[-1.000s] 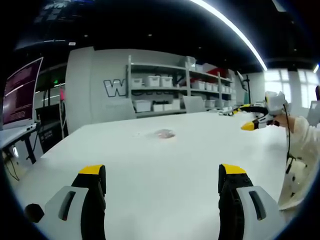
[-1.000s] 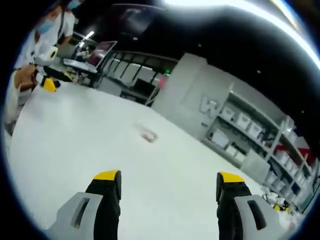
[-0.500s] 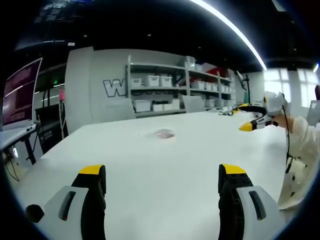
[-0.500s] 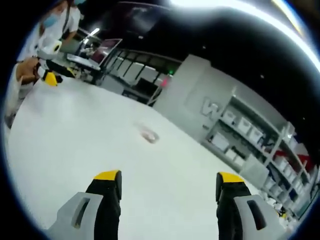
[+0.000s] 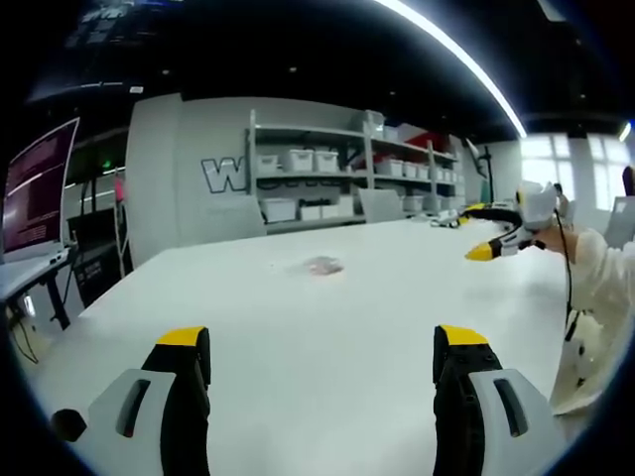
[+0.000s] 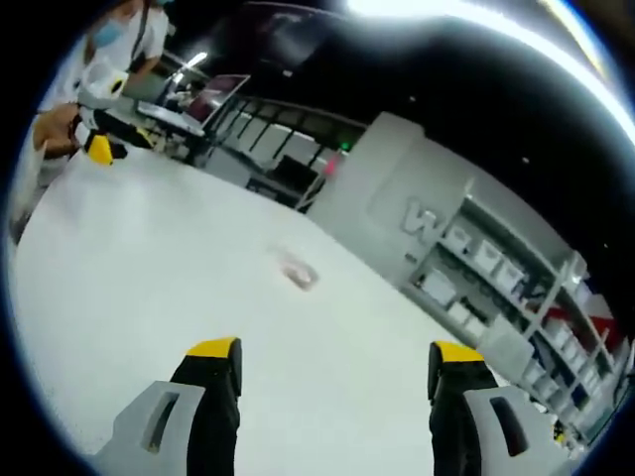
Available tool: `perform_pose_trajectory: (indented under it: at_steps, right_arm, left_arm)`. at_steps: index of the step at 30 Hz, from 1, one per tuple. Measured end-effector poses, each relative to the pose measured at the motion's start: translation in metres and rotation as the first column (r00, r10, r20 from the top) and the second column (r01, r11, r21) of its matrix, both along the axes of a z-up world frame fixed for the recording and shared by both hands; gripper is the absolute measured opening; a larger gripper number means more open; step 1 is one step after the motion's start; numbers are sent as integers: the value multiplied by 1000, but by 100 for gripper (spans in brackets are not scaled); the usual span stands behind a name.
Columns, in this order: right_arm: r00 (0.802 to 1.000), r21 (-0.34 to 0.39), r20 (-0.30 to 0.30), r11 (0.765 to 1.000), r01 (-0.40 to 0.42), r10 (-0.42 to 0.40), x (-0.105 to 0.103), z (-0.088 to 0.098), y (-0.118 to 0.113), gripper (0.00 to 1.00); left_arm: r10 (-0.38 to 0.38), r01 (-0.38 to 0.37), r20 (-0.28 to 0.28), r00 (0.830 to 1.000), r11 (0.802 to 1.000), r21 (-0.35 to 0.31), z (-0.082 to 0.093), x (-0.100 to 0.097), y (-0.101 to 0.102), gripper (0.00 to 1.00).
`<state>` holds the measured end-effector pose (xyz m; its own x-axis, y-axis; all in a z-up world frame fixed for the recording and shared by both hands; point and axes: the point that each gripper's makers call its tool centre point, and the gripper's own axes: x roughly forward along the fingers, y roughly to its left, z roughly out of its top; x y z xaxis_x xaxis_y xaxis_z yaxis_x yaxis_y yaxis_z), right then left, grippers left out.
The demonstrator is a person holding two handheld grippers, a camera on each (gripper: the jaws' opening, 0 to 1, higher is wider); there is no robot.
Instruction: Open the resealable bag by pulling the two sides of the seal apart until the entire bag opening is separated and visibly accessible.
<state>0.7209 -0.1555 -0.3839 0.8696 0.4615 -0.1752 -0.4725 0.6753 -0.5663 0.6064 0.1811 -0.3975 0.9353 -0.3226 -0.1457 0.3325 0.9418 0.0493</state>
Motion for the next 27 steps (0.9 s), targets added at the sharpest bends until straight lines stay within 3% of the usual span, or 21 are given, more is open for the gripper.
perform_pose_trajectory:
  at_steps: [18,27]
  right_arm:
    - [999,-66,29,998,-11,13,4,-1,12,77]
    - [997,-130,78,991,-14,24,8,0,21,77]
  left_arm:
    - [2,-2,-1,1000,1000,-1,-1,0,0,93]
    - [2,-2,1,1000,1000,-4,0,0,1,92]
